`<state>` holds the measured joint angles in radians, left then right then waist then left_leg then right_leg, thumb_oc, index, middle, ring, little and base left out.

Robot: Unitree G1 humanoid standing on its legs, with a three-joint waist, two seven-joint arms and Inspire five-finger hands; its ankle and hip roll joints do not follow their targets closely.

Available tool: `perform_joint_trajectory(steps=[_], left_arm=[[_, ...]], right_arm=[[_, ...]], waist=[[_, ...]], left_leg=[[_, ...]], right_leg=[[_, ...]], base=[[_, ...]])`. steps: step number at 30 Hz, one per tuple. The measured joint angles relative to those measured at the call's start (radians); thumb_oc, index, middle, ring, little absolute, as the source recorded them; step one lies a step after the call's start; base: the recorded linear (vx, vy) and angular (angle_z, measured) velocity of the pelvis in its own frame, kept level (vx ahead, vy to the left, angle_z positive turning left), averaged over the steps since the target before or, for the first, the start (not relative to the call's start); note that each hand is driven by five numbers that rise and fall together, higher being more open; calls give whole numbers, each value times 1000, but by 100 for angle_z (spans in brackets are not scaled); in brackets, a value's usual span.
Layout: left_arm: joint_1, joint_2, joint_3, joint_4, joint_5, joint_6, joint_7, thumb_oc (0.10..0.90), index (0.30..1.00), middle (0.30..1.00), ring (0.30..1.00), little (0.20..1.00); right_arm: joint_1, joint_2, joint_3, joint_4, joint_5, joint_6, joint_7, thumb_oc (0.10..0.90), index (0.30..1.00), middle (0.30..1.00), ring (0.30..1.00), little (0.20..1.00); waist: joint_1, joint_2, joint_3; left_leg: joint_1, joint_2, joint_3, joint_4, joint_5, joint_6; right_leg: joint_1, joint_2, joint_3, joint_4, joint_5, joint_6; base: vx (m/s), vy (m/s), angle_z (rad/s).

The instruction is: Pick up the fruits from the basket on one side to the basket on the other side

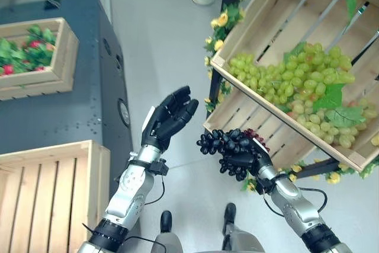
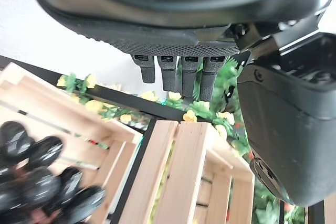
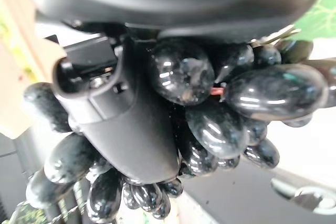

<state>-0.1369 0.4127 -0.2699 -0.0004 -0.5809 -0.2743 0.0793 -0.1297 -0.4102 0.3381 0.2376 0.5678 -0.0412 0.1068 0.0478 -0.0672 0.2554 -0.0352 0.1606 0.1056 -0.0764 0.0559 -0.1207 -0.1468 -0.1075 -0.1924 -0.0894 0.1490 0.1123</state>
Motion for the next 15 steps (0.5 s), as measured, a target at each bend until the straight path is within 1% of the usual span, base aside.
perform_joint_trajectory(steps=[1, 4, 5, 6, 7, 9, 11, 13, 15], left_arm=[[-3, -6, 0, 0, 2, -25, 17, 800, 900, 900, 900, 900], [-32, -9, 4, 0, 19, -93, 69, 800, 900, 900, 900, 900], [-39, -9, 5, 1, 19, -102, 77, 800, 900, 900, 900, 900], [-62, -10, 3, 9, 19, -119, 92, 800, 900, 900, 900, 900], [-76, -10, 3, 14, 19, -123, 100, 800, 900, 900, 900, 900], [-136, -10, 1, 42, 20, -127, 126, 800, 900, 900, 900, 900], [-169, -17, -2, 71, 23, -136, 139, 800, 900, 900, 900, 900], [-183, -28, -3, 85, 26, -140, 164, 800, 900, 900, 900, 900], [-183, -36, -8, 89, 27, -144, 180, 800, 900, 900, 900, 900]], right_arm=[[-1, -1, -1, 9, 2, -4, -1, 400, 300, 300, 300, 300], [-26, 0, -2, 28, 3, -14, -9, 400, 300, 300, 300, 300], [-36, 0, -2, 33, 3, -15, -10, 400, 300, 300, 300, 300], [-63, -1, -2, 39, 3, -16, -20, 400, 300, 300, 300, 300], [-81, 0, -2, 44, 3, -16, -25, 400, 300, 300, 300, 300], [-155, 2, -3, 67, 3, -21, -41, 400, 300, 300, 300, 300], [-193, 3, -9, 82, 2, -27, -43, 400, 300, 300, 300, 300], [-216, 12, -22, 85, 1, -37, -50, 400, 300, 300, 300, 300], [-224, 15, -22, 94, 0, -49, -51, 400, 300, 300, 300, 300]], waist=[[-6, 4, 10], [6, 24, 70], [9, 28, 81], [11, 40, 109], [11, 45, 125], [16, 60, 189], [15, 69, 224], [7, 69, 231], [1, 70, 241]], left_leg=[[-11, 0, -12, 7, 0, 0], [-53, -3, -25, 35, 1, -4], [-62, -4, -26, 40, 1, -4], [-89, -7, -31, 58, -1, -3], [-102, -8, -33, 67, -2, -2], [-121, -15, -31, 90, -4, 1], [-136, -22, -31, 113, -13, 6], [-182, -33, -29, 152, -26, 12], [-194, -40, -28, 171, -33, 17]], right_leg=[[-2, -1, -9, 0, -1, 0], [-28, -4, -15, 10, 1, -4], [-38, -6, -15, 17, 2, -6], [-65, -10, -15, 40, 1, -8], [-77, -13, -16, 50, 0, -9], [-106, -22, -22, 84, -2, -12], [-115, -32, -37, 98, -4, -15], [-154, -46, -36, 118, -4, -15], [-164, -55, -36, 131, -4, -15]], base=[[-143, -26, 26], [-138, 25, 13], [-116, 62, 4], [-68, 49, 5], [-79, 71, 3], [-67, 89, -4], [-53, 123, -2], [-34, 103, -2], [-11, 56, 0]])
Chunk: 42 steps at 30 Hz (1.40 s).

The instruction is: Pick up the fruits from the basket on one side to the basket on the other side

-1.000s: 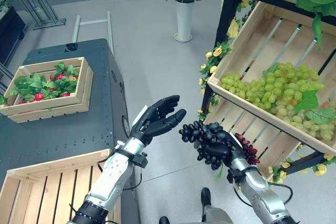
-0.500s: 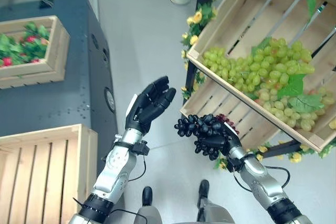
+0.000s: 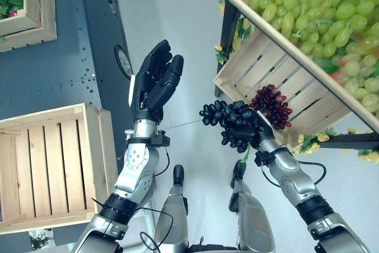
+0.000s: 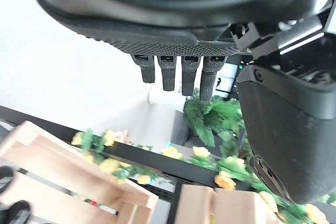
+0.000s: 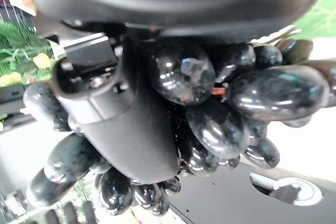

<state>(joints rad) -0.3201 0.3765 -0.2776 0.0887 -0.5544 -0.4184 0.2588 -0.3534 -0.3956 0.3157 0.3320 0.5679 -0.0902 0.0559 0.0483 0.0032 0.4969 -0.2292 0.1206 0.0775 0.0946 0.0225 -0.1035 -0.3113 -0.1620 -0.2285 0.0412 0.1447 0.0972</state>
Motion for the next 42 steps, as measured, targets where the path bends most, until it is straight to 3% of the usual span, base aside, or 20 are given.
perform_joint_trajectory(steps=[11, 18, 23, 30, 42], left_arm=[[-16, -20, -23, 55, 2, -31, 4, 800, 900, 900, 900, 900], [-23, -23, -31, 74, -2, -30, -22, 800, 900, 900, 900, 900], [-54, -23, -34, 100, -11, -11, -38, 800, 900, 900, 900, 900], [-69, -10, -53, 117, -50, -9, -82, 800, 900, 900, 900, 900], [-66, 1, -71, 128, -51, -1, -111, 800, 900, 900, 900, 900]], right_arm=[[-36, 19, -3, 63, 3, -27, -34, 400, 300, 300, 300, 300], [-139, 22, -44, 187, 155, -40, -76, 400, 300, 300, 300, 300], [-248, 20, -131, 306, 287, -66, -122, 400, 300, 300, 300, 300], [-311, 8, -181, 332, 384, -114, -169, 400, 300, 300, 300, 300], [-314, -27, -236, 365, 394, -146, -320, 400, 300, 300, 300, 300]], waist=[[16, -2, 20], [29, -2, 21], [47, -1, 24], [56, -1, 24], [55, 1, 26]], left_leg=[[-133, -10, -17, 137, -35, 12], [-181, -14, -31, 159, -36, 14], [-200, -14, -37, 159, -33, 10], [-204, -14, -38, 175, -39, 11], [-249, -27, -42, 209, -48, 24]], right_leg=[[-95, -20, 0, 68, -11, -8], [-127, -20, 1, 71, -9, -5], [-144, -21, -4, 78, -2, -2], [-144, -22, -5, 87, -4, -4], [-168, -30, 4, 80, 5, 4]], base=[[24, 1, 2], [29, -32, 5], [16, -15, 3], [62, -5, 0], [44, -3, 1]])
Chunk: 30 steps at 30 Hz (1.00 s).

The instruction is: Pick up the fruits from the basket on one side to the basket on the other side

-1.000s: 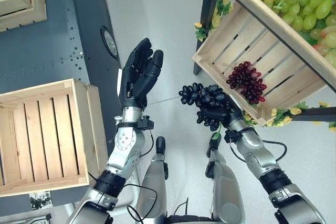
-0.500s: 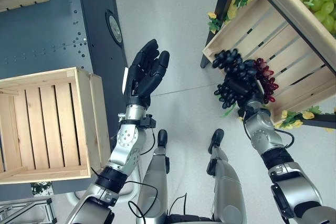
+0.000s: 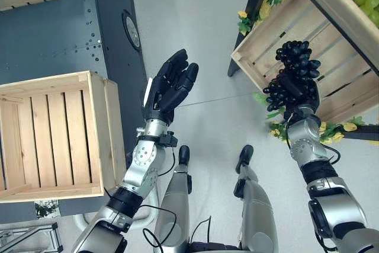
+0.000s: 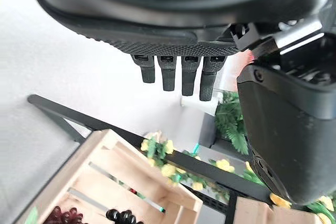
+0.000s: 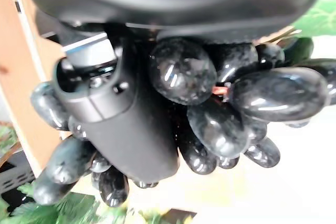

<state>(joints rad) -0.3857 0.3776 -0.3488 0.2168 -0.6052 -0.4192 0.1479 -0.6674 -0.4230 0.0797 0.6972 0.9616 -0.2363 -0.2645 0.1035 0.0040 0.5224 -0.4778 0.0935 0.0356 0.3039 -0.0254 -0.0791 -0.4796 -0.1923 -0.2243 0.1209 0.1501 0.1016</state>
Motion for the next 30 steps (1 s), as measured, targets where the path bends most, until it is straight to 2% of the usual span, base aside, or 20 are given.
perform_joint_trajectory(steps=[1, 2, 3, 4, 5, 16, 22, 30], left_arm=[[0, 1, 0, 0, 0, 0, 0, 800, 900, 900, 900, 900], [0, 6, 0, 0, 0, 0, 0, 800, 900, 900, 900, 900], [0, 9, 0, 0, 0, 0, 0, 800, 900, 900, 900, 900], [0, 16, 0, 0, 0, 0, -1, 800, 900, 900, 900, 900], [0, 22, 0, 0, 0, 0, -1, 800, 900, 900, 900, 900], [-1, 49, -38, 0, -19, 1, -34, 800, 900, 900, 900, 900], [0, 51, -39, 0, -19, 1, -38, 800, 900, 900, 900, 900], [1, 69, -40, 0, -20, 1, -38, 800, 900, 900, 900, 900]], right_arm=[[-2, -3, -1, 7, 0, -2, -8, 400, 300, 300, 300, 300], [-5, -4, -7, 13, 0, -6, -29, 529, 493, 493, 493, 493], [-7, -4, -10, 15, 0, -9, -35, 540, 509, 509, 509, 509], [-10, -5, -21, 15, 0, -10, -46, 574, 561, 561, 561, 561], [-14, -5, -28, 15, 0, -11, -59, 800, 900, 900, 900, 900], [-55, -58, -40, 15, -11, -24, -150, 800, 900, 900, 900, 900], [-57, -68, -45, 14, -11, -39, -174, 800, 900, 900, 900, 900], [-64, -71, -47, 13, -13, -45, -206, 800, 900, 900, 900, 900]], waist=[[0, 0, 0], [1, 0, 2], [1, 1, 4], [1, 3, 7], [1, 4, 7], [-1, 3, 7], [-5, 1, 8], [-4, -3, 10]], left_leg=[[-3, 0, -1, 0, 0, -1], [-7, 0, -1, 0, 1, -2], [-7, 0, -1, -1, 1, -2], [-8, 0, -1, -1, -1, -2], [-10, 0, 0, -1, -2, -2], [-38, -1, -1, 52, -19, 9], [-62, -9, -1, 68, -24, 17], [-59, -10, 0, 80, -41, 17]], right_leg=[[-2, 0, 0, 0, 1, 1], [-7, 0, -1, 1, 2, 2], [-8, 0, -1, 2, 2, 2], [-9, 0, -2, 2, 2, 1], [-12, -1, -2, 3, 2, 1], [-16, -5, -4, 9, 1, -1], [-18, -7, 0, -17, 12, 13], [-15, -8, -2, -8, 20, 13]], base=[[0, 0, 0], [0, 0, 0], [0, 0, 0], [0, 0, 0], [0, 0, 0], [0, 0, 0], [0, 0, 0], [7, 2, -2]])
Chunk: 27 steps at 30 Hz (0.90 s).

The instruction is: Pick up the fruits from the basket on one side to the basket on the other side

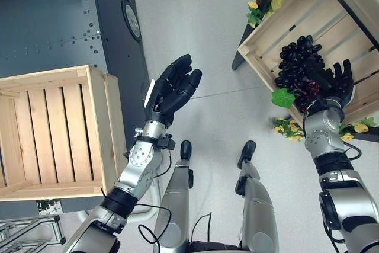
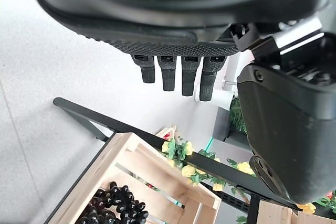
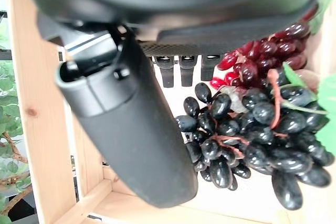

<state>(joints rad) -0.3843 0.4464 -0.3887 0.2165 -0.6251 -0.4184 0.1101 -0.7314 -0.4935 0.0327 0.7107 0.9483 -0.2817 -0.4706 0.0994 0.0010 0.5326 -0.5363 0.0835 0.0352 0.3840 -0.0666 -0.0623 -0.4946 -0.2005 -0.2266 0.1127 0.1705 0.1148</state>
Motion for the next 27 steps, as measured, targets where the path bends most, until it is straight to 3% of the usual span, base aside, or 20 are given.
perform_joint_trajectory(steps=[5, 9, 15, 19, 21, 27], left_arm=[[1, 1, 1, 0, -9, 0, 0, 800, 900, 900, 900, 900], [36, 1, 4, 0, -9, 0, -1, 800, 900, 900, 900, 900], [101, -11, 10, -1, -18, 3, -14, 800, 900, 900, 900, 900], [126, -30, 52, -10, -44, 3, -39, 800, 900, 900, 900, 900], [166, -53, 91, -17, -59, 2, -40, 800, 900, 900, 900, 900], [197, -79, 142, -51, -59, 15, -65, 800, 900, 900, 900, 900]], right_arm=[[0, -1, 0, -29, -47, -12, -19, 800, 900, 900, 900, 900], [51, 10, 2, -157, -130, -21, -14, 800, 900, 900, 900, 900], [132, 102, 14, -364, -237, -50, 91, 800, 900, 900, 900, 900], [228, 154, 27, -446, -242, -47, 214, 800, 900, 900, 900, 900], [301, 191, 40, -492, -237, -9, 293, 800, 900, 900, 900, 900], [383, 176, 128, -562, -251, 90, 587, 800, 900, 900, 900, 900]], waist=[[-2, 0, 0], [-4, 0, 0], [-13, -2, 0], [-1, -3, 0], [2, -5, -1], [4, -7, -2]], left_leg=[[4, -1, 7, 30, -14, 7], [38, -2, 7, 30, -17, 11], [140, -20, 3, -6, -13, 19], [218, -35, -2, -52, -10, 23], [291, -39, -5, -90, -10, 23], [378, -39, -33, -149, -7, 17]], right_leg=[[9, -5, -1, 15, -1, -1], [45, -5, 0, 12, -1, -2], [155, -13, 2, -37, -6, 6], [230, -22, 3, -62, -9, 8], [296, -26, -5, -75, -22, 20], [386, -25, -39, -93, -25, 22]], base=[[17, 29, -3], [7, 62, -1], [33, 99, 4], [143, 151, 11], [85, 106, 10], [130, 104, 14]])
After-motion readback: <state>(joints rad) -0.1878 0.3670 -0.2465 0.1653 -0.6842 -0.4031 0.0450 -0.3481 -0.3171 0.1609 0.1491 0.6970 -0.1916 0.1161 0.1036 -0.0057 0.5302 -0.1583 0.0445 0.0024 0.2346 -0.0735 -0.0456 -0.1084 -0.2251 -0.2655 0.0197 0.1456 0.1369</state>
